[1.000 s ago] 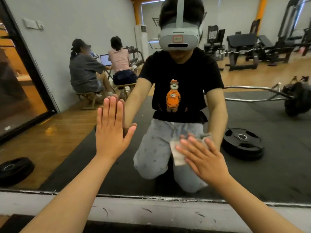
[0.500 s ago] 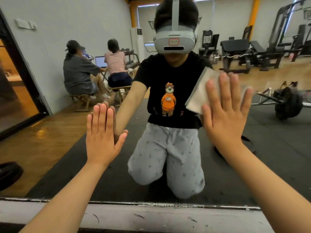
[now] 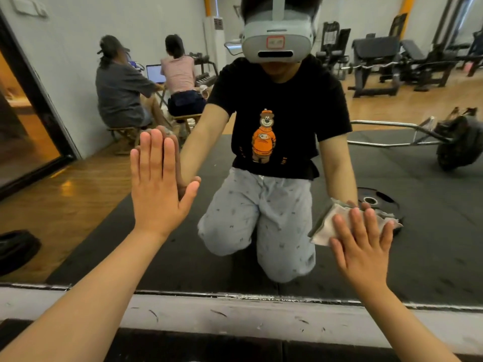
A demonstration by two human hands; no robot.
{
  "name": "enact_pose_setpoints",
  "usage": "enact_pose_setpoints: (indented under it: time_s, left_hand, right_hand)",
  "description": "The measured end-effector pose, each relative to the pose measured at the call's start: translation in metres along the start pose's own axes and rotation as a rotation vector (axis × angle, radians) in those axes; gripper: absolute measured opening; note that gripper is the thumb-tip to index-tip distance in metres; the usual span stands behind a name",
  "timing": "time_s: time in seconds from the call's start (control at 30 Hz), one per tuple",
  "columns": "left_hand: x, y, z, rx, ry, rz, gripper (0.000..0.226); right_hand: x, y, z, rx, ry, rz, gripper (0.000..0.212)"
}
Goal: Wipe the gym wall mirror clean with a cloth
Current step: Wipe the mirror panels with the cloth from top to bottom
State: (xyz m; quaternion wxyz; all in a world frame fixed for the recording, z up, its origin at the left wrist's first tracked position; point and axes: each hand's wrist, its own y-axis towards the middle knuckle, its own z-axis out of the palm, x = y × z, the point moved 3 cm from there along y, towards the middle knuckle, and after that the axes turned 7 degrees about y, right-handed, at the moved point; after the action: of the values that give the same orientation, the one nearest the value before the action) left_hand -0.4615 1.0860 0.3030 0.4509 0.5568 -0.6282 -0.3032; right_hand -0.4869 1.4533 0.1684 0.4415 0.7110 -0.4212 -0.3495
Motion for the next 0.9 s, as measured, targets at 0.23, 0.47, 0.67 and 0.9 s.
enact_pose_setpoints:
  time_s: [0.23, 0.47, 0.67, 0.9]
  left_hand:
    - [0.0, 0.002, -0.005, 0.058, 0.005, -0.004, 0.08]
    - [0.033, -0.044, -0.019, 0.092, -0.088, -0.05, 0.071]
    - [0.099, -0.096, 0.005, 0.161, -0.034, -0.272, 0.08]
    - [0.112, -0.098, 0.03, 0.087, -0.066, -0.254, 0.078]
  right_hand:
    - [0.037, 0.012, 0.008, -0.034, 0.153, 0.289, 0.062]
    - [0.091, 0.045, 0.022, -0.004, 0.096, 0.067, 0.073]
    - [0.191, 0.087, 0.047, 0.05, 0.082, -0.164, 0.064]
    - [0.277, 0.12, 0.062, 0.103, 0.113, -0.274, 0.063]
